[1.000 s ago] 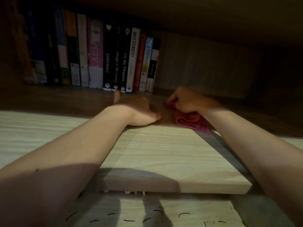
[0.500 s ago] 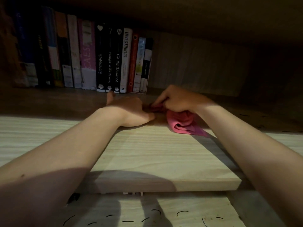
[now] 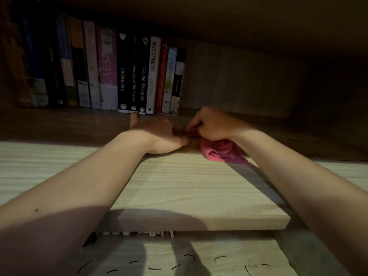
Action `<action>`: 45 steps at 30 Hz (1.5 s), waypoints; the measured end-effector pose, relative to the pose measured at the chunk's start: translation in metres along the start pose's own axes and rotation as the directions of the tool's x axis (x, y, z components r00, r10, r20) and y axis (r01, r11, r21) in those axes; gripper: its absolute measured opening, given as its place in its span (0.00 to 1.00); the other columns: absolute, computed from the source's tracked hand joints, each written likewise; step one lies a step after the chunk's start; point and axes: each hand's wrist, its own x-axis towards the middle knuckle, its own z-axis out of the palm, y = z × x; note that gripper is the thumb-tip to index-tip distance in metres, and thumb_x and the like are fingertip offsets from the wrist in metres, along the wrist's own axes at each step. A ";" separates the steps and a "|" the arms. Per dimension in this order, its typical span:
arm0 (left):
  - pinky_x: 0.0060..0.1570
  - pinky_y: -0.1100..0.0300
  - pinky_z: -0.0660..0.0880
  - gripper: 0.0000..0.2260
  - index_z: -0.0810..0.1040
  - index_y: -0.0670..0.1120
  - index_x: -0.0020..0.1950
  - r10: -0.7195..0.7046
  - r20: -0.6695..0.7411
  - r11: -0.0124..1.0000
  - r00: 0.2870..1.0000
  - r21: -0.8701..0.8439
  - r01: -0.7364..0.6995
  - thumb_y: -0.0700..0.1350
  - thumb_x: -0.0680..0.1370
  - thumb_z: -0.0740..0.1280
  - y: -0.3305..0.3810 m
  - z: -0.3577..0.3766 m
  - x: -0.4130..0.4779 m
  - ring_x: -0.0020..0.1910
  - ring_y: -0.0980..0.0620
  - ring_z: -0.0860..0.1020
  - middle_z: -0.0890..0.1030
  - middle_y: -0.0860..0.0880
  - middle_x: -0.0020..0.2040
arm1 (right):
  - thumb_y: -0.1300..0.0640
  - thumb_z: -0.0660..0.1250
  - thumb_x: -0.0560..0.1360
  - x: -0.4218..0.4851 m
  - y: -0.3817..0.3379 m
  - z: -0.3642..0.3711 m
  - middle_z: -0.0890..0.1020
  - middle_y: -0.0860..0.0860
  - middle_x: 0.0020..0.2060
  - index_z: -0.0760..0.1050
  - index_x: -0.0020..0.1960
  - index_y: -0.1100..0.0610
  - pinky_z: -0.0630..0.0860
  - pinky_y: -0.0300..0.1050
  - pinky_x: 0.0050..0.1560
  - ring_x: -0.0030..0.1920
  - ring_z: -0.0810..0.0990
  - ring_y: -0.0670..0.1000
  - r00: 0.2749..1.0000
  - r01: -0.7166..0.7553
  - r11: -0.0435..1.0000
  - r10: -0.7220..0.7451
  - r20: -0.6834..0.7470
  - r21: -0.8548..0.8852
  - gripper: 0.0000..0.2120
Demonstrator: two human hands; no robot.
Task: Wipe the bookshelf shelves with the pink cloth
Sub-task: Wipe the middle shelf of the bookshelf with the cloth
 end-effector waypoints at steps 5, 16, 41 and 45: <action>0.70 0.40 0.41 0.27 0.66 0.59 0.71 0.005 0.004 1.000 1.000 -0.030 -0.005 0.67 0.77 0.45 0.000 -0.001 -0.003 0.72 0.48 0.61 0.66 0.50 0.73 | 0.70 0.55 0.77 -0.028 0.018 -0.020 0.77 0.44 0.45 0.80 0.55 0.48 0.69 0.26 0.28 0.37 0.75 0.41 0.989 -0.036 0.986 0.059 -0.138 0.163 0.22; 0.70 0.41 0.44 0.31 0.64 0.50 0.73 0.099 -0.005 0.988 0.995 -0.115 -0.099 0.67 0.76 0.56 0.058 -0.015 0.005 0.72 0.45 0.62 0.64 0.48 0.73 | 0.68 0.56 0.77 -0.038 0.054 -0.023 0.81 0.53 0.56 0.80 0.57 0.55 0.72 0.39 0.49 0.46 0.75 0.47 0.928 -0.284 0.954 0.299 -0.223 0.100 0.18; 0.69 0.41 0.46 0.36 0.67 0.54 0.71 0.071 0.113 0.997 0.991 -0.015 -0.070 0.73 0.70 0.55 0.051 -0.003 0.027 0.72 0.45 0.61 0.66 0.49 0.73 | 0.67 0.59 0.77 -0.002 0.066 -0.022 0.80 0.48 0.54 0.79 0.59 0.57 0.72 0.32 0.47 0.48 0.78 0.44 0.964 -0.266 0.963 0.266 0.004 0.035 0.16; 0.71 0.42 0.48 0.38 0.63 0.53 0.73 0.078 0.127 0.997 0.989 -0.033 -0.074 0.73 0.70 0.55 0.050 -0.003 0.028 0.72 0.45 0.61 0.63 0.48 0.74 | 0.62 0.62 0.77 0.002 0.076 -0.022 0.79 0.51 0.59 0.79 0.60 0.58 0.74 0.40 0.57 0.56 0.78 0.51 0.946 -0.321 0.947 0.320 -0.047 -0.004 0.13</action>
